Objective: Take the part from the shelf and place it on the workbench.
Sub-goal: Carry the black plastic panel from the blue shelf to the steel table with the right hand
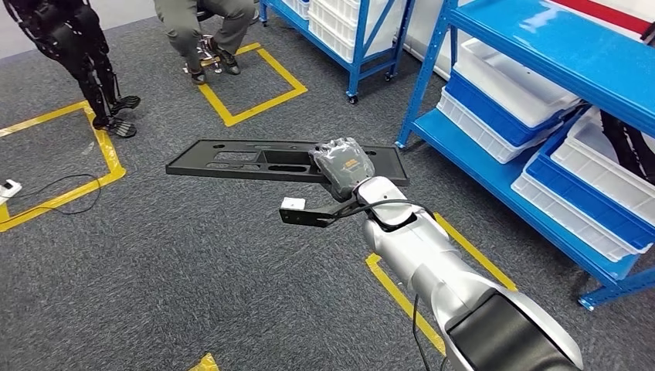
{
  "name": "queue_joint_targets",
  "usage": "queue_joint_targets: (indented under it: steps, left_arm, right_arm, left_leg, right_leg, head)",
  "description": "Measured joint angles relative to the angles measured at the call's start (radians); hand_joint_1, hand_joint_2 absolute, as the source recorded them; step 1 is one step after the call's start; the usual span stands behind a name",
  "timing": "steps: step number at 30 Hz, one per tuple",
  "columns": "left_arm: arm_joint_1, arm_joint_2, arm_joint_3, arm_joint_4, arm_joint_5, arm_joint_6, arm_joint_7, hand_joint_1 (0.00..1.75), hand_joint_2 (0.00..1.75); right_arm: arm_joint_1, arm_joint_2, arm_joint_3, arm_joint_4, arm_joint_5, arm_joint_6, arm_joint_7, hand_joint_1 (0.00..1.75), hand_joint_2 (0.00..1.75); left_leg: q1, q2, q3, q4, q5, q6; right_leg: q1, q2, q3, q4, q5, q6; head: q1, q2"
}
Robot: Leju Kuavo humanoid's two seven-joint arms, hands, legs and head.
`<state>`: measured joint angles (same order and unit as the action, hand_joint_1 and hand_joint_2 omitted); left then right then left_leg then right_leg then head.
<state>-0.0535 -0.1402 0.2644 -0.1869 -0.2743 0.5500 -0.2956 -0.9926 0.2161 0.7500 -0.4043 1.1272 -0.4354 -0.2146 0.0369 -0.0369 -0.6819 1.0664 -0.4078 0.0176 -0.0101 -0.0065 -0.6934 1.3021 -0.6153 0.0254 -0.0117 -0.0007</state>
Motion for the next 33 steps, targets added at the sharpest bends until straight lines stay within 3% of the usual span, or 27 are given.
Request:
queue_joint_targets:
  steps: [1, 2, 4, 6, 8, 9, 11, 12, 13, 15, 16, 17, 19, 21, 22, 24, 25, 27, 29, 30, 31, 32, 33]
  left_arm:
    - [0.001, 0.0, 0.0, 0.0, 0.0, 0.0, 0.0, 0.0, 1.75]
    - [0.002, 0.001, 0.0, 0.0, 0.0, 0.0, 0.0, 0.0, 1.75]
    - [0.002, 0.0, 0.0, 0.0, -0.001, 0.0, -0.001, 0.0, 1.75]
    - [0.001, -0.001, 0.0, 0.0, -0.003, -0.001, -0.002, 0.0, 1.75]
    - [0.001, -0.003, 0.0, 0.0, -0.006, -0.003, -0.003, 0.0, 1.75]
    - [0.003, -0.004, 0.0, 0.0, -0.007, -0.004, -0.003, 0.0, 1.75]
    - [0.005, -0.004, 0.0, 0.0, -0.007, -0.004, -0.004, 0.0, 1.75]
    - [0.005, -0.003, 0.0, 0.0, -0.008, -0.004, -0.004, 0.0, 1.75]
    - [0.004, -0.001, 0.0, 0.0, -0.008, -0.004, -0.004, 0.0, 1.75]
    - [0.003, 0.001, 0.0, 0.0, -0.008, -0.004, -0.004, 0.0, 1.75]
    - [0.003, 0.002, 0.0, 0.0, -0.008, -0.004, -0.004, 0.0, 1.75]
    - [0.004, 0.002, 0.0, 0.0, -0.008, -0.004, -0.004, 0.0, 1.75]
    - [0.004, 0.003, 0.0, 0.0, -0.008, -0.004, -0.004, 0.0, 1.75]
    - [0.002, 0.002, 0.0, 0.0, -0.009, -0.006, -0.004, 0.0, 1.75]
    - [0.001, 0.001, 0.0, 0.0, -0.009, -0.007, -0.004, 0.0, 1.75]
    - [0.0, 0.001, 0.0, 0.0, -0.009, -0.008, -0.003, 0.0, 1.75]
    - [0.001, 0.0, 0.0, 0.0, -0.009, -0.007, -0.003, 0.0, 1.75]
    - [0.001, 0.001, 0.001, 0.0, -0.009, -0.006, -0.002, 0.0, 1.75]
    - [0.0, 0.001, 0.001, 0.0, -0.009, -0.006, -0.002, 0.0, 1.75]
    - [0.0, 0.001, 0.001, 0.0, -0.009, -0.005, -0.001, 0.0, 1.75]
    - [0.0, 0.001, 0.001, 0.0, -0.008, -0.005, -0.001, 0.0, 1.75]
    - [0.001, 0.001, 0.001, 0.0, -0.008, -0.005, -0.001, 0.0, 1.75]
    - [0.002, 0.0, 0.001, 0.0, -0.007, -0.004, 0.0, 0.0, 1.75]
  right_arm:
    - [0.004, -0.001, 0.001, 0.0, 0.001, 0.0, 0.002, 1.5, 1.75]
    - [0.008, -0.002, 0.002, 0.001, 0.002, 0.0, 0.003, 1.5, 1.75]
    - [0.01, -0.002, 0.004, 0.0, 0.004, 0.0, 0.007, 1.5, 1.75]
    - [0.008, -0.001, 0.005, 0.0, 0.006, 0.0, 0.009, 1.5, 1.75]
    - [0.007, 0.0, 0.006, 0.0, 0.009, 0.0, 0.011, 1.5, 1.75]
    - [0.006, 0.001, 0.006, 0.0, 0.01, 0.0, 0.012, 1.5, 1.75]
    - [0.006, 0.006, 0.007, 0.0, 0.011, 0.0, 0.013, 1.5, 1.75]
    - [0.006, 0.008, 0.007, 0.0, 0.011, 0.0, 0.014, 1.5, 1.75]
    - [0.007, 0.008, 0.007, 0.0, 0.011, 0.0, 0.014, 1.5, 1.75]
    - [0.011, 0.007, 0.007, 0.0, 0.012, 0.001, 0.014, 1.5, 1.75]
    - [0.014, 0.007, 0.007, 0.001, 0.012, 0.001, 0.014, 1.5, 1.75]
    - [0.016, 0.007, 0.007, 0.001, 0.013, 0.002, 0.014, 1.5, 1.75]
    - [0.017, 0.007, 0.008, 0.001, 0.013, 0.002, 0.014, 1.5, 1.75]
    - [0.015, 0.007, 0.007, 0.0, 0.014, 0.002, 0.016, 1.5, 1.75]
    - [0.014, 0.006, 0.007, 0.0, 0.015, 0.002, 0.016, 1.5, 1.75]
    - [0.013, 0.006, 0.008, 0.0, 0.017, 0.002, 0.017, 1.5, 1.75]
    - [0.012, 0.006, 0.008, 0.0, 0.018, 0.003, 0.018, 1.5, 1.75]
    - [0.012, 0.006, 0.008, 0.0, 0.018, 0.003, 0.02, 1.5, 1.75]
    - [0.015, 0.004, 0.008, 0.0, 0.02, 0.004, 0.021, 1.5, 1.75]
    - [0.019, 0.002, 0.008, 0.0, 0.02, 0.005, 0.021, 1.5, 1.75]
    - [0.023, 0.001, 0.008, 0.0, 0.021, 0.006, 0.022, 1.5, 1.75]
    - [0.027, 0.001, 0.008, 0.0, 0.023, 0.006, 0.023, 1.5, 1.75]
    - [0.03, 0.0, 0.008, 0.0, 0.024, 0.007, 0.023, 1.5, 1.75]
  left_leg:
    - [-0.001, -0.011, -0.002, 0.0, 0.002, 0.001]
    - [-0.002, -0.023, -0.003, 0.0, 0.004, 0.002]
    - [0.0, -0.045, -0.005, 0.0, 0.009, -0.002]
    - [0.003, -0.062, -0.006, -0.004, 0.016, -0.012]
    - [0.005, -0.078, -0.008, -0.015, 0.026, -0.027]
    - [0.006, -0.083, -0.01, -0.019, 0.031, -0.034]
    - [0.0, -0.052, -0.023, -0.001, 0.014, -0.039]
    - [-0.002, -0.023, -0.042, 0.041, -0.013, -0.039]
    - [-0.004, 0.004, -0.067, 0.099, -0.048, -0.04]
    - [-0.003, 0.026, -0.117, 0.22, -0.1, -0.046]
    - [-0.002, 0.029, -0.124, 0.242, -0.104, -0.049]
    - [-0.001, 0.035, -0.11, 0.226, -0.091, -0.052]
    - [0.001, 0.061, -0.035, 0.103, -0.043, -0.055]
    - [0.0, 0.088, 0.022, 0.008, -0.016, -0.047]
    - [-0.001, 0.091, 0.027, -0.005, -0.016, -0.04]
    - [-0.005, 0.071, 0.021, -0.005, -0.01, -0.024]
    - [-0.004, 0.062, 0.019, -0.009, -0.006, -0.017]
    - [-0.002, 0.045, 0.018, -0.017, 0.004, -0.002]
    - [-0.001, 0.027, 0.013, -0.022, 0.01, 0.008]
    - [-0.001, 0.016, 0.01, -0.023, 0.013, 0.01]
    - [0.0, 0.004, 0.008, -0.023, 0.015, 0.01]
    - [0.001, -0.009, 0.006, -0.023, 0.017, 0.008]
    - [0.002, -0.021, 0.005, -0.023, 0.019, 0.006]
  right_leg:
    - [0.001, 0.003, -0.006, 0.014, 0.0, 0.003]
    - [0.001, 0.006, 0.011, -0.016, 0.017, 0.006]
    - [0.001, 0.03, 0.082, -0.157, 0.07, 0.01]
    - [0.006, 0.058, 0.13, -0.258, 0.105, 0.003]
    - [0.019, 0.06, 0.137, -0.273, 0.114, -0.007]
    - [0.014, 0.052, 0.14, -0.282, 0.121, -0.012]
    - [0.002, 0.032, 0.148, -0.3, 0.138, -0.025]
    - [-0.005, 0.02, 0.15, -0.307, 0.144, -0.032]
    - [-0.001, 0.008, 0.151, -0.309, 0.146, -0.037]
    - [0.006, -0.019, 0.15, -0.309, 0.146, -0.043]
    - [0.008, -0.032, 0.15, -0.308, 0.145, -0.043]
    - [0.01, -0.045, 0.15, -0.307, 0.145, -0.044]
    - [0.011, -0.066, 0.148, -0.298, 0.138, -0.04]
    - [0.021, -0.082, 0.144, -0.286, 0.128, -0.032]
    - [0.027, -0.088, 0.142, -0.282, 0.124, -0.028]
    - [0.033, -0.102, 0.141, -0.28, 0.121, -0.021]
    - [0.032, -0.096, 0.138, -0.275, 0.117, -0.017]
    - [0.024, -0.053, 0.112, -0.22, 0.084, -0.012]
    - [0.015, -0.008, 0.055, -0.096, 0.027, -0.013]
    - [0.012, -0.001, 0.026, -0.035, 0.006, -0.01]
    - [0.009, 0.001, 0.01, 0.001, -0.002, -0.005]
    - [0.005, 0.003, 0.011, 0.0, 0.004, 0.003]
    - [0.0, 0.007, 0.031, -0.041, 0.025, 0.014]
  head:
    - [0.001, 0.0]
    - [0.001, 0.0]
    - [0.001, 0.0]
    - [0.001, 0.0]
    - [0.004, 0.0]
    - [0.004, 0.0]
    - [-0.002, 0.0]
    - [-0.009, 0.0]
    - [-0.013, 0.0]
    - [-0.017, 0.0]
    - [-0.016, 0.0]
    - [-0.017, 0.0]
    - [-0.017, 0.0]
    - [-0.015, 0.0]
    - [-0.013, 0.0]
    - [-0.008, 0.0]
    - [-0.008, 0.0]
    - [-0.006, 0.0]
    - [-0.004, 0.0]
    - [-0.003, 0.0]
    - [-0.003, 0.0]
    - [-0.003, 0.0]
    - [-0.002, 0.0]
